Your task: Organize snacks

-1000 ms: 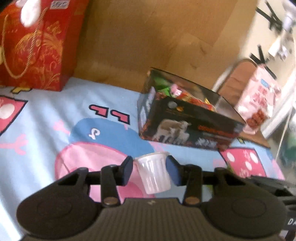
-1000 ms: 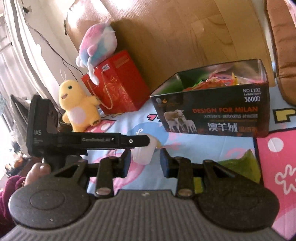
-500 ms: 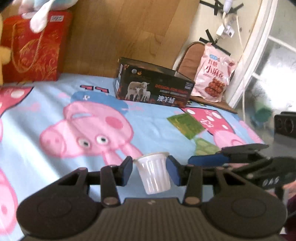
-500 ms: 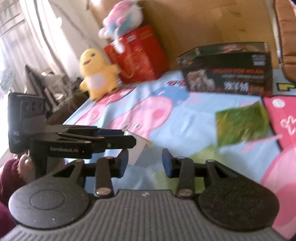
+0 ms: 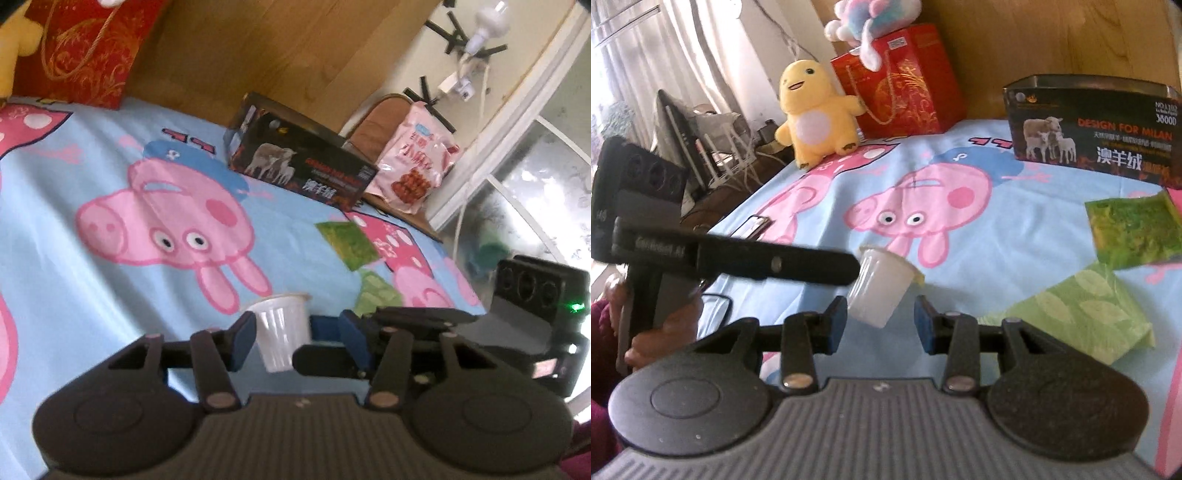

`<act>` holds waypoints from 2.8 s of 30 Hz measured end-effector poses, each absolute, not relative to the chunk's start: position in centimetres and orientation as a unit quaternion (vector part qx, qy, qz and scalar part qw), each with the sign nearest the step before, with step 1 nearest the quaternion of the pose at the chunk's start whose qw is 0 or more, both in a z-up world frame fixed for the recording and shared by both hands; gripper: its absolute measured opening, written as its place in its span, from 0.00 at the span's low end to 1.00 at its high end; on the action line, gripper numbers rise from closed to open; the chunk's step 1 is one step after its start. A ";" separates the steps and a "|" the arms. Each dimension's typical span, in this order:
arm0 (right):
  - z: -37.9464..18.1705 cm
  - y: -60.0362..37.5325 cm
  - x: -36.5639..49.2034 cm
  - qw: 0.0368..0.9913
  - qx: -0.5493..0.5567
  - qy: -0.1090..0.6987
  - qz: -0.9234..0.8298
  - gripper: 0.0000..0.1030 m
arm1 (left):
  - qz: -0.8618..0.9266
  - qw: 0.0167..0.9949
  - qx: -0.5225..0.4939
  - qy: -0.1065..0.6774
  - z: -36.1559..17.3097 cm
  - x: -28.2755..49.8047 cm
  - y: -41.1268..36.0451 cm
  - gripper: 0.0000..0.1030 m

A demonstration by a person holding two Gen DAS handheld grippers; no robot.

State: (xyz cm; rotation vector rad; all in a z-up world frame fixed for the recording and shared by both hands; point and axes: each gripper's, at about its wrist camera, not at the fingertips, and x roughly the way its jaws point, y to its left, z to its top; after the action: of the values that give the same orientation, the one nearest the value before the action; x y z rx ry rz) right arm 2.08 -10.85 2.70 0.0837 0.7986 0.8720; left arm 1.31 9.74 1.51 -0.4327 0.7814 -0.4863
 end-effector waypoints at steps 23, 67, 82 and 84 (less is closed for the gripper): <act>2.7 -10.3 -1.5 0.841 -0.052 0.323 0.430 0.37 | -0.245 0.886 -0.187 0.347 2.5 -2.4 11.1 0.62; 2.2 -7.8 -4.2 0.873 -0.128 0.256 0.394 0.38 | -0.257 0.892 -0.122 0.352 2.5 -2.7 7.7 0.47; 6.9 -11.5 3.4 0.916 -0.081 0.207 0.334 0.35 | -0.265 0.907 -0.096 0.313 9.8 7.8 2.2 0.45; 7.8 -12.3 6.3 0.921 -0.061 0.207 0.324 0.35 | -0.257 0.914 -0.096 0.300 10.7 10.3 1.5 0.46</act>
State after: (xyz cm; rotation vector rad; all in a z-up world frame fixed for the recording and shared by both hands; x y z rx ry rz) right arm 6.30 -12.31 7.76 -0.1251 0.4256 0.6652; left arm 10.30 1.47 10.69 -0.1969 0.6172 -0.5303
